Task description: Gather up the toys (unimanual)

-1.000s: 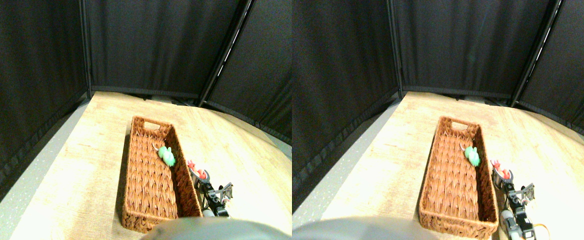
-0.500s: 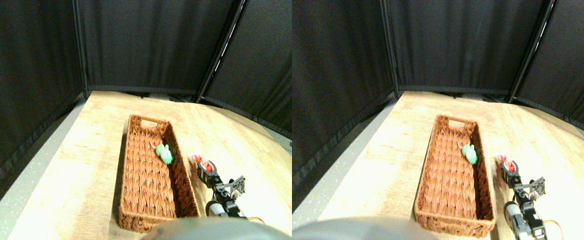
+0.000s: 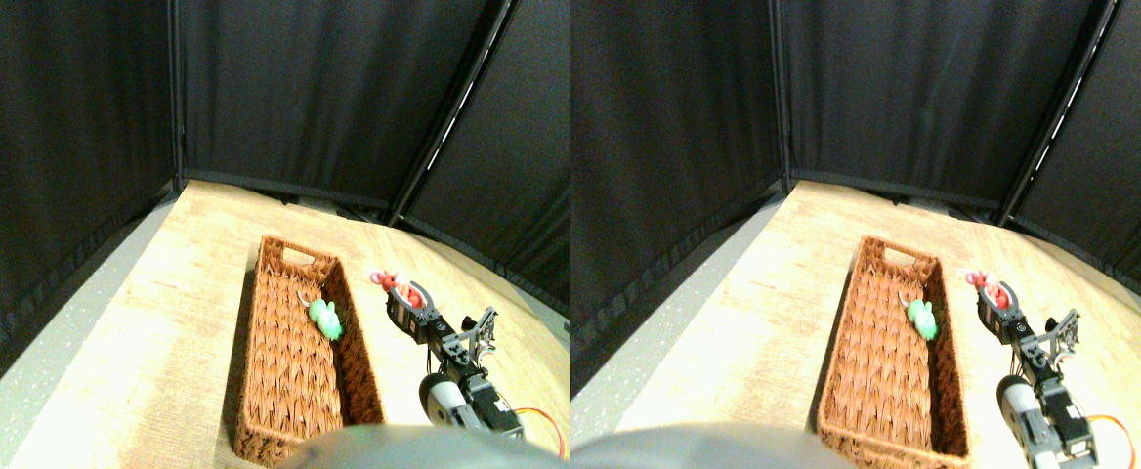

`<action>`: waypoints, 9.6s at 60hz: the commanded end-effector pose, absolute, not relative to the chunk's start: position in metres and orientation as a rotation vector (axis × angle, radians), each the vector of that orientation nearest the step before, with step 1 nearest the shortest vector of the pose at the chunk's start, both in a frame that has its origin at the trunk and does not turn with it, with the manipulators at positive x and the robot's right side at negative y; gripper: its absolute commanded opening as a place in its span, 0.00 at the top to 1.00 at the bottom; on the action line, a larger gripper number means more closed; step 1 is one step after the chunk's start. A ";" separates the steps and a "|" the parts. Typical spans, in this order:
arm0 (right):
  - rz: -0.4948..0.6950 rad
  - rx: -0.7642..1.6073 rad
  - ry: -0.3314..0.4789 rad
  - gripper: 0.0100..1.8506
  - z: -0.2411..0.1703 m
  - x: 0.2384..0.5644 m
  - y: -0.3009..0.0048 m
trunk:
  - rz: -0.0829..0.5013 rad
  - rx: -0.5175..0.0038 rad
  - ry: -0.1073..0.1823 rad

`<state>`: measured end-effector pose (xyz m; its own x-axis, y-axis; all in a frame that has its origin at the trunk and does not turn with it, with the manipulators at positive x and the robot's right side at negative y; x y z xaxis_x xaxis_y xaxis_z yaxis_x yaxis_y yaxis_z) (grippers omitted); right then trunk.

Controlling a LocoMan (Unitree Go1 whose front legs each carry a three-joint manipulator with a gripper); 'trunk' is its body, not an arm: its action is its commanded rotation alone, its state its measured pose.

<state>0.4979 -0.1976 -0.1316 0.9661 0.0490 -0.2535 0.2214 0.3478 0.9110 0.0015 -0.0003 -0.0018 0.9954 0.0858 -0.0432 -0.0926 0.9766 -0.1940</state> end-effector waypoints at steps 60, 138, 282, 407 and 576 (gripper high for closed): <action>0.076 1.196 0.567 0.53 -0.136 0.505 -0.104 | 0.261 -0.344 -0.013; -0.334 1.191 0.041 0.97 -0.189 0.420 -0.255 | -0.045 -0.093 0.086; -0.447 1.293 0.355 0.97 -0.255 0.386 -0.213 | 0.012 -0.188 0.108; 0.170 1.147 0.578 0.21 -0.123 0.477 -0.105 | 0.257 -0.355 -0.002; -0.486 1.218 0.288 0.91 -0.245 0.460 -0.295 | 0.044 -0.190 0.082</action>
<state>0.4603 -0.2953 -0.2518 0.8515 -0.2004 -0.4845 0.5230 0.2589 0.8121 -0.0039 -0.0024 -0.0043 0.9966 0.0300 -0.0766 -0.0430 0.9837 -0.1749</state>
